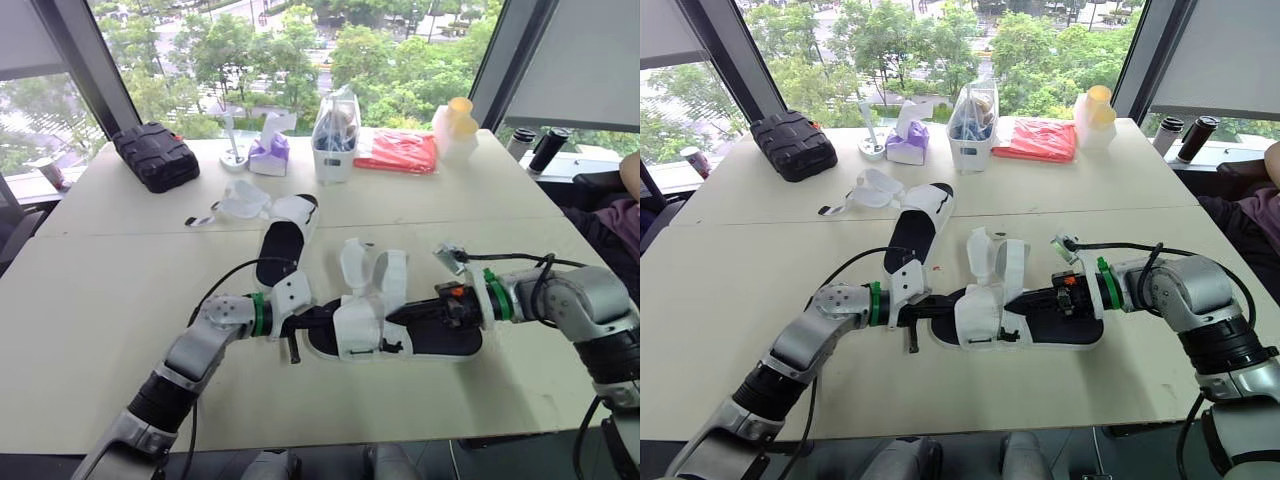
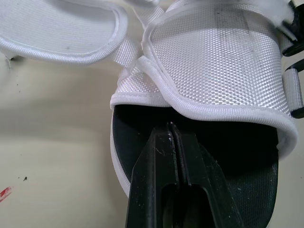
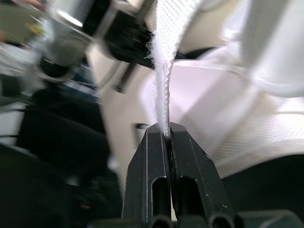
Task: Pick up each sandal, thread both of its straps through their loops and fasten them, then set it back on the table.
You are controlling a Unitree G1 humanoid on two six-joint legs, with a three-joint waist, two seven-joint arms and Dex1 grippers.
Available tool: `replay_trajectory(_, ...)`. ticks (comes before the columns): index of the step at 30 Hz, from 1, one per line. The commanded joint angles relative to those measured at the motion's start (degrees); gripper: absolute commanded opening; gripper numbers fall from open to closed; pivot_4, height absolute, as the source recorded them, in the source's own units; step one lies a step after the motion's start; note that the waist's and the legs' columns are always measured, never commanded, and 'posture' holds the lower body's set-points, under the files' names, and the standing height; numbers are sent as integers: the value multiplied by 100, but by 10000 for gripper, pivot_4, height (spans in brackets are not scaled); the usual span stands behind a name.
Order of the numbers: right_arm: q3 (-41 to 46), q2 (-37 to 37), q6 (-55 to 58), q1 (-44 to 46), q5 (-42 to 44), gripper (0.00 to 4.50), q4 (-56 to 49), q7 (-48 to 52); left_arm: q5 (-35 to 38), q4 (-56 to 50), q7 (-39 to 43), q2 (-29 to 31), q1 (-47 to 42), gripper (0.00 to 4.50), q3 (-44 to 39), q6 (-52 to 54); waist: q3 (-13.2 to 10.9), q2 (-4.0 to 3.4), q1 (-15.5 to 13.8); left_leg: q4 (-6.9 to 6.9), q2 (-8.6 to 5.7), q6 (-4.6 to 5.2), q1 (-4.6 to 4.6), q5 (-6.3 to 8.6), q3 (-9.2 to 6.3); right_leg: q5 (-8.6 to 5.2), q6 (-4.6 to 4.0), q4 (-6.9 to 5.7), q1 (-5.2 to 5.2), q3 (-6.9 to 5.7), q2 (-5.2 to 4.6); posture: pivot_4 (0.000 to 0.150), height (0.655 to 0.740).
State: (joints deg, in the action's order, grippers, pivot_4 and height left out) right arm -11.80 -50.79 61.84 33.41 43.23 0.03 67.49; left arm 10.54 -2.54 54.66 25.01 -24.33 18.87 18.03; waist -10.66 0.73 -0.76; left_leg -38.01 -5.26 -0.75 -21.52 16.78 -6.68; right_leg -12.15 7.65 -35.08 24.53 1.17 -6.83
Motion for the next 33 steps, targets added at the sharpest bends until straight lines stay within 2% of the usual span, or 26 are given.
replay_trajectory(1,-69,7,-249,-115,-206,219,-336,161,11,-104,-18,7,-15,0,-109,-42,0,0,3,0,0,0,0,0,0,0,0,0,0,0,0,1500,7400)
replay_trajectory(9,77,-88,-387,-464,-115,219,-1029,394,36,-110,-34,-12,22,0,-122,-29,0,0,5,0,1,-5,2,3,-3,0,0,-1,0,-1,1,1500,7400)
replay_trajectory(19,339,-43,-386,-594,-114,219,-1307,270,87,-79,50,-71,24,0,-69,-7,0,0,6,-1,2,-5,2,3,-2,0,0,-1,1,0,1,1500,7400)
replay_trajectory(22,428,22,-486,-640,-132,9103,-1322,182,104,-86,106,-72,32,0,-57,15,0,0,2,0,2,-6,2,3,-2,0,0,0,1,0,1,1500,7400)
replay_trajectory(27,1264,-66,-428,-977,96,32928,-1597,-267,192,-153,307,-93,41,0,16,159,0,0,-8,0,1,-6,1,3,-1,0,0,0,0,0,0,1500,7400)
replay_trajectory(30,1946,-235,-313,-1299,235,32928,-1828,-573,242,-192,413,-95,58,0,50,232,0,0,-15,-1,0,-5,0,3,-2,0,0,0,0,0,-1,1500,7400)
replay_trajectory(33,2837,-411,3,-1982,462,32928,-2271,-895,334,-185,567,-106,59,0,97,341,0,0,-11,-1,0,-5,-1,4,-3,0,0,0,0,0,-1,1500,7400)
